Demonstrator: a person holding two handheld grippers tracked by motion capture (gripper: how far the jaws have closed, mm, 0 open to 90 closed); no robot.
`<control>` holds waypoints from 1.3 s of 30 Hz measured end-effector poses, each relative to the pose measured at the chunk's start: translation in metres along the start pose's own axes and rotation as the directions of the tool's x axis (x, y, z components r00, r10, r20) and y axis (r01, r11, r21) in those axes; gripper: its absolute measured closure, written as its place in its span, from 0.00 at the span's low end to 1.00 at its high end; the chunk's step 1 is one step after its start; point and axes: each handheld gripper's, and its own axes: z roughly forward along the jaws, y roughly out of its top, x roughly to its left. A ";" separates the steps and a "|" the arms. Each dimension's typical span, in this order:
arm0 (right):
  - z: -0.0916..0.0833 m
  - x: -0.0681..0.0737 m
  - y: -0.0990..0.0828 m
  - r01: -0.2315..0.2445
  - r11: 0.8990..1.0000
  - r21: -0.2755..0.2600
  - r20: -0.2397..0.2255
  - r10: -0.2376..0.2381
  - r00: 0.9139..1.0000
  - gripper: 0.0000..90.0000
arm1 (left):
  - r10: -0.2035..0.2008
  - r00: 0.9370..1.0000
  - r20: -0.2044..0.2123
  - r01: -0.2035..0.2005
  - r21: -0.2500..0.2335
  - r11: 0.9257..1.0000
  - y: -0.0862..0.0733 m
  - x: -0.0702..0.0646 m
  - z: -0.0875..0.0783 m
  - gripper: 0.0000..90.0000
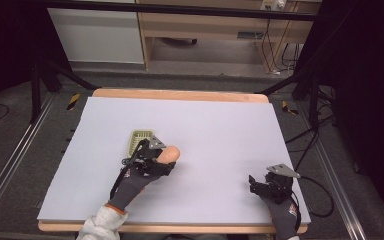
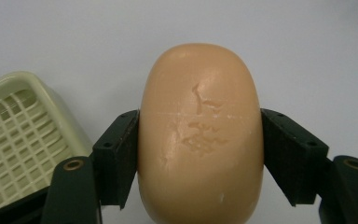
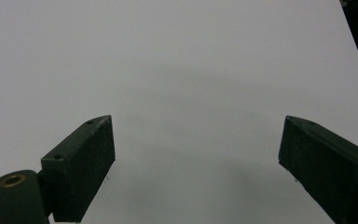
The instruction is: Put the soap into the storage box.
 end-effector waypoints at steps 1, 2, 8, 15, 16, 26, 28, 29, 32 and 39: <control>0.000 0.000 0.000 -0.001 1.000 0.000 0.000 0.001 1.000 0.12 | 0.002 1.000 -0.005 -0.002 -0.003 1.000 0.000 0.001 -0.001 0.35; 0.000 0.000 0.000 0.000 1.000 0.000 0.001 0.000 1.000 0.12 | 0.001 1.000 -0.006 -0.001 -0.004 1.000 -0.001 0.002 -0.003 0.35; 0.000 0.000 0.000 0.000 1.000 0.000 0.001 0.000 1.000 0.12 | -0.022 1.000 -0.020 0.021 -0.030 0.999 -0.006 0.010 -0.013 0.35; 0.000 0.000 0.000 0.002 1.000 0.000 0.000 -0.002 1.000 0.12 | -0.061 0.997 -0.040 0.059 -0.050 0.997 -0.009 0.021 -0.019 0.35; 0.000 0.000 0.000 0.000 1.000 0.000 0.001 0.000 1.000 0.12 | -0.071 0.996 -0.045 0.068 -0.057 0.996 -0.009 0.024 -0.021 0.35; 0.000 0.000 0.000 0.000 1.000 0.001 -0.001 0.000 1.000 0.12 | -0.096 0.992 -0.086 0.089 -0.074 0.993 -0.002 0.037 -0.026 0.35; 0.000 0.000 0.000 -0.001 1.000 0.001 0.000 0.001 1.000 0.12 | -0.107 0.989 -0.099 0.100 -0.081 0.992 -0.001 0.040 -0.025 0.35; 0.000 0.000 0.000 -0.001 1.000 0.000 0.001 0.001 1.000 0.12 | -0.109 0.989 -0.104 0.101 -0.082 0.992 0.000 0.041 -0.025 0.35; 0.000 0.000 0.000 -0.003 1.000 0.001 -0.001 0.003 1.000 0.12 | -0.122 0.985 -0.122 0.112 -0.083 0.990 0.002 0.047 -0.023 0.35; 0.000 0.000 0.000 0.000 1.000 0.000 -0.002 0.000 1.000 0.12 | -0.151 0.976 -0.156 0.138 -0.091 0.986 0.004 0.058 -0.020 0.35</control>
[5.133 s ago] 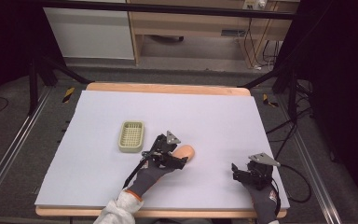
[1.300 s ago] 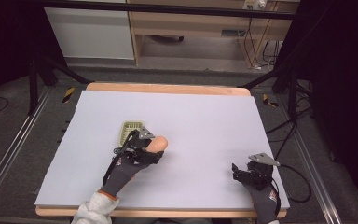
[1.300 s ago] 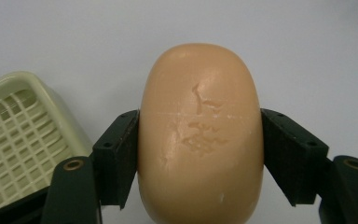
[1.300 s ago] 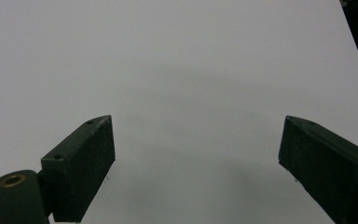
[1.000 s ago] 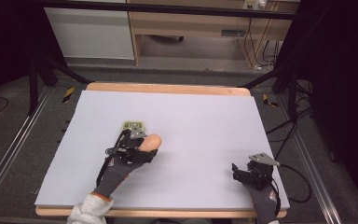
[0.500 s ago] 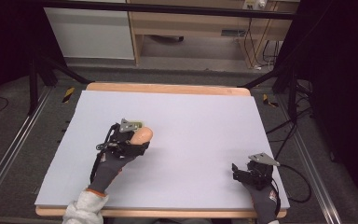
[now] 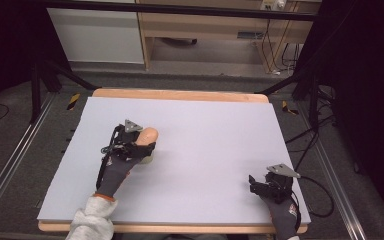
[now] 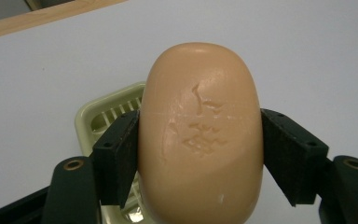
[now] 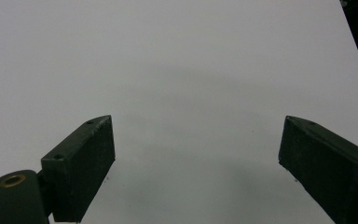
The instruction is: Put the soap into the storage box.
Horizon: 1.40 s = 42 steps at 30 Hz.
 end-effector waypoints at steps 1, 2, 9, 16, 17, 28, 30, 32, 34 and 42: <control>0.000 0.000 0.000 0.000 1.000 0.000 0.000 0.000 1.000 0.12 | -0.003 1.000 -0.008 0.003 0.000 1.000 0.000 0.001 0.002 0.35; 0.000 0.000 0.000 0.000 1.000 0.000 0.000 0.000 1.000 0.12 | -0.003 1.000 -0.008 0.003 0.000 1.000 0.000 0.001 0.002 0.35; 0.000 0.000 0.000 -0.001 1.000 0.000 -0.002 0.001 1.000 0.12 | -0.033 0.999 -0.031 0.034 0.016 0.999 -0.001 0.011 0.012 0.35; 0.000 0.000 0.000 0.000 1.000 0.000 -0.004 0.000 1.000 0.12 | -0.051 0.998 -0.048 0.053 0.029 0.998 -0.003 0.018 0.022 0.35; 0.001 0.000 0.000 -0.003 1.000 0.001 -0.003 0.003 1.000 0.12 | -0.051 0.997 -0.049 0.053 0.034 0.998 -0.003 0.019 0.024 0.35; 0.000 0.000 0.000 -0.001 1.000 0.000 -0.005 0.001 1.000 0.12 | -0.081 0.994 -0.069 0.084 0.052 0.995 -0.011 0.024 0.037 0.35; 0.001 0.000 0.000 -0.001 1.000 0.001 -0.006 0.001 1.000 0.12 | -0.087 0.993 -0.076 0.091 0.055 0.994 -0.014 0.026 0.040 0.35; 0.000 0.000 0.000 -0.005 1.000 0.001 -0.005 0.005 1.000 0.12 | -0.090 0.993 -0.082 0.095 0.059 0.994 -0.015 0.026 0.041 0.35; 0.000 0.000 0.000 -0.005 1.000 0.001 -0.006 0.005 1.000 0.12 | -0.094 0.992 -0.082 0.099 0.060 0.993 -0.016 0.027 0.041 0.35; 0.000 0.000 0.000 -0.001 1.000 0.000 -0.006 0.001 1.000 0.12 | -0.102 0.991 -0.089 0.109 0.069 0.992 -0.020 0.028 0.045 0.35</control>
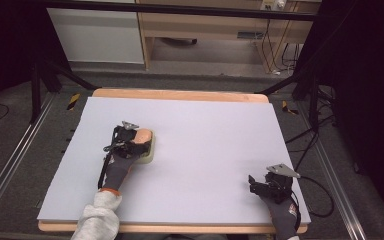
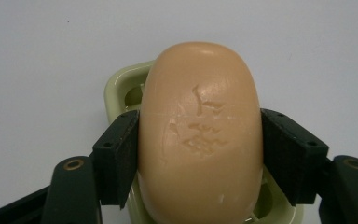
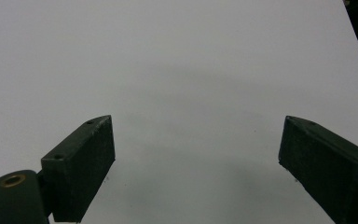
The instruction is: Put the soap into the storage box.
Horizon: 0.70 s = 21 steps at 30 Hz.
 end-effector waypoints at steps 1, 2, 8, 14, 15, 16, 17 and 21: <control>0.000 0.000 0.000 0.000 1.000 0.000 0.000 0.000 1.000 0.12 | 0.002 1.000 -0.004 -0.002 0.005 1.000 -0.001 -0.001 0.001 0.35; 0.000 0.000 0.000 0.000 1.000 0.000 0.000 0.000 1.000 0.12 | 0.002 1.000 -0.004 -0.002 0.005 1.000 -0.001 -0.001 0.001 0.35; 0.000 0.000 0.000 0.001 1.000 0.000 0.001 -0.001 1.000 0.12 | -0.008 1.000 0.000 0.008 0.012 1.000 -0.004 -0.002 0.005 0.35; 0.000 0.000 0.000 -0.002 1.000 0.001 0.000 0.002 1.000 0.12 | -0.009 1.000 -0.001 0.009 0.008 1.000 -0.005 -0.003 0.006 0.35; 0.000 0.000 0.000 -0.001 1.000 0.000 0.000 0.001 1.000 0.12 | -0.013 1.000 0.000 0.013 0.007 1.000 -0.005 -0.003 0.006 0.35; 0.000 0.000 0.000 -0.001 1.000 0.000 0.000 0.001 1.000 0.12 | -0.016 1.000 0.004 0.016 0.007 1.000 -0.005 -0.003 0.006 0.35; 0.000 0.001 0.000 -0.003 1.000 -0.001 0.000 0.003 1.000 0.12 | -0.018 1.000 0.007 0.018 0.003 1.000 -0.005 -0.002 0.005 0.35; 0.000 0.001 0.000 -0.001 1.000 -0.001 -0.001 0.001 1.000 0.12 | -0.025 1.000 0.013 0.025 -0.016 1.000 -0.004 0.000 -0.001 0.32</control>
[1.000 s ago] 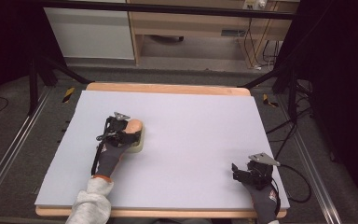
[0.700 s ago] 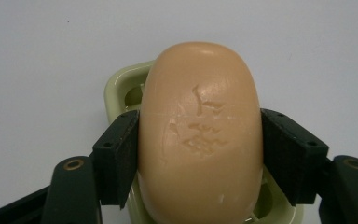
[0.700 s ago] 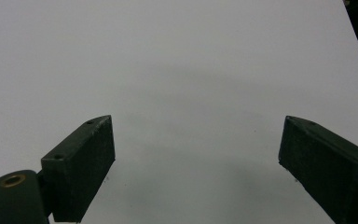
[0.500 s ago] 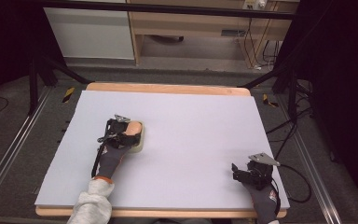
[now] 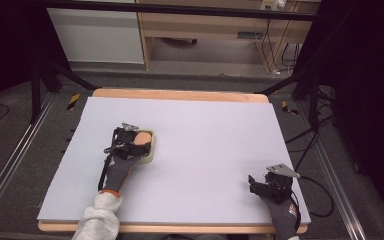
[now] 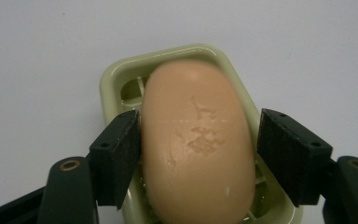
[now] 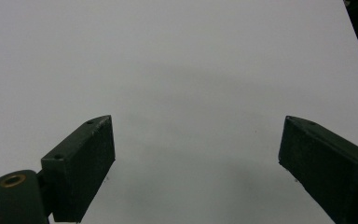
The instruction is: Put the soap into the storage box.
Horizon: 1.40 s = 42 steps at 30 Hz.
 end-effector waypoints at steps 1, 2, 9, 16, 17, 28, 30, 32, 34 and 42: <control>0.000 0.000 0.000 0.000 1.000 0.000 0.000 0.000 1.000 0.12 | 0.004 1.000 0.002 -0.004 0.000 1.000 0.000 0.000 -0.002 0.32; 0.000 0.000 0.000 -0.004 1.000 0.000 0.000 0.004 1.000 0.12 | 0.005 1.000 0.005 -0.005 -0.001 1.000 0.000 0.000 -0.003 0.32; -0.001 0.000 0.000 -0.003 1.000 -0.002 0.003 0.003 1.000 0.12 | 0.029 0.999 0.013 -0.029 -0.006 1.000 0.000 -0.002 -0.013 0.30; -0.001 -0.001 0.000 -0.005 1.000 -0.005 0.006 0.005 1.000 0.12 | 0.043 0.998 0.043 -0.041 -0.046 0.998 -0.003 0.000 -0.033 0.30; -0.001 -0.002 0.000 -0.005 1.000 -0.006 0.008 0.005 1.000 0.12 | 0.043 0.998 0.051 -0.041 -0.051 0.998 -0.004 0.001 -0.036 0.30; -0.001 -0.003 0.000 -0.013 1.000 -0.007 0.014 0.013 1.000 0.12 | 0.062 0.993 0.102 -0.055 -0.073 0.996 -0.025 0.008 -0.059 0.29; -0.001 -0.004 0.000 -0.015 1.000 -0.007 0.016 0.015 1.000 0.12 | 0.071 0.992 0.103 -0.064 -0.069 0.996 -0.033 0.011 -0.063 0.29; -0.001 -0.004 0.000 -0.017 1.000 -0.006 0.016 0.017 1.000 0.12 | 0.067 0.992 0.104 -0.060 -0.072 0.996 -0.039 0.013 -0.066 0.29; -0.001 -0.005 0.000 -0.015 1.000 -0.006 0.020 0.015 1.000 0.12 | 0.071 0.992 0.103 -0.064 -0.076 0.995 -0.043 0.014 -0.069 0.29; -0.002 -0.007 -0.001 -0.027 1.000 -0.005 0.027 0.027 0.999 0.11 | 0.084 0.992 0.095 -0.074 -0.101 0.992 -0.061 0.019 -0.078 0.26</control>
